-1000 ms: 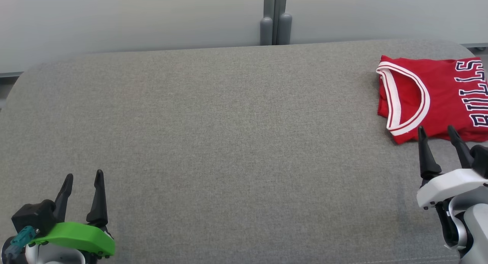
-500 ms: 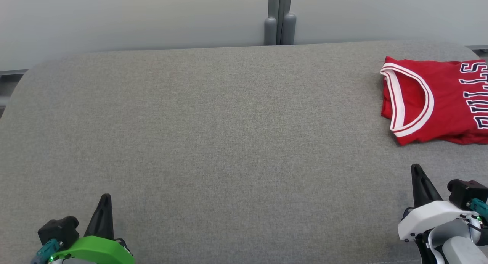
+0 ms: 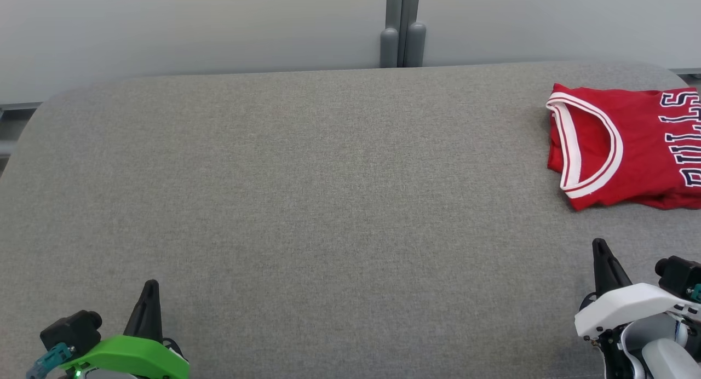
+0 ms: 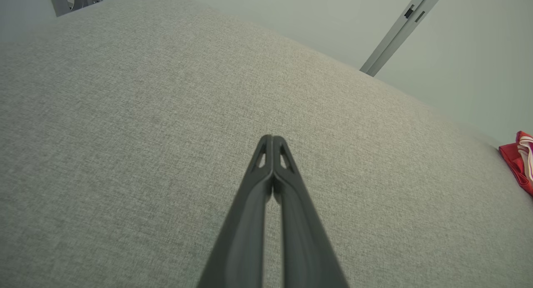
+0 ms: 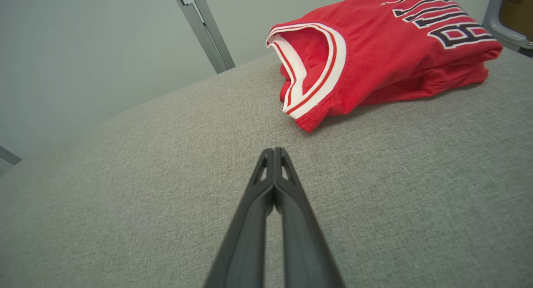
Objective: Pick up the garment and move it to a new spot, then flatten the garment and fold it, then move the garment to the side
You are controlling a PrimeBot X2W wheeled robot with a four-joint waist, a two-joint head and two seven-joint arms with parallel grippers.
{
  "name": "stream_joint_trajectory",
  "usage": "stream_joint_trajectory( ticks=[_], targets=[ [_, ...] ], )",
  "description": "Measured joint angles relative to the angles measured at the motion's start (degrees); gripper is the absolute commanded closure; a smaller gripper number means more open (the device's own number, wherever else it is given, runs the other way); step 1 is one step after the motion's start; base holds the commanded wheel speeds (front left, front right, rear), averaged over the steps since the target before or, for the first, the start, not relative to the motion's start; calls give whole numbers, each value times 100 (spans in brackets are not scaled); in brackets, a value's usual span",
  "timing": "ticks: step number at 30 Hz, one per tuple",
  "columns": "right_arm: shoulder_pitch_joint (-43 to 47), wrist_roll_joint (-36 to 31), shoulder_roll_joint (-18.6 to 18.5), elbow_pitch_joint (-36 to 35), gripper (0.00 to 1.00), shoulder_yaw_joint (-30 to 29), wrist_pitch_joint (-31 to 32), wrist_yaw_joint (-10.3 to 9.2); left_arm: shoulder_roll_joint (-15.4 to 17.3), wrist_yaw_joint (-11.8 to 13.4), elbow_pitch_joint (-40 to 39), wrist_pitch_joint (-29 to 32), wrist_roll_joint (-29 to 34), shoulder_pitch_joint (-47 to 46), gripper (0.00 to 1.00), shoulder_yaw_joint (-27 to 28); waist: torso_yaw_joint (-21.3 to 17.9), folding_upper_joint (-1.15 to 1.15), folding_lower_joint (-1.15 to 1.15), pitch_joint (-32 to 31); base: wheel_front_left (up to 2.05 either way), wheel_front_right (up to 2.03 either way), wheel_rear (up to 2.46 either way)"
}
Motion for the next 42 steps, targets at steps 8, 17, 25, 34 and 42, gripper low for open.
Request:
stream_joint_trajectory(
  ticks=[8,17,25,34,42],
  targets=[
    [-19,492,54,-5,100,-162,148,101,-40,-67,-2,146,-408,-1,100,147,4,0,0,-19,0,0,0],
    [-64,1056,188,-9,100,-323,332,218,-131,-160,-3,330,-887,-9,100,303,10,0,0,-42,0,0,0],
    [-71,1558,255,-11,100,-471,477,304,-211,-237,-2,455,-1344,-15,100,407,15,0,0,-62,0,0,0],
    [-119,2125,375,-13,100,-630,646,425,-257,-330,-1,653,-1822,-55,100,552,20,0,0,-84,0,0,0],
    [-187,2620,456,-20,100,-773,790,524,-361,-420,0,801,-2236,-125,100,697,25,0,0,-104,0,0,0]
  ],
)
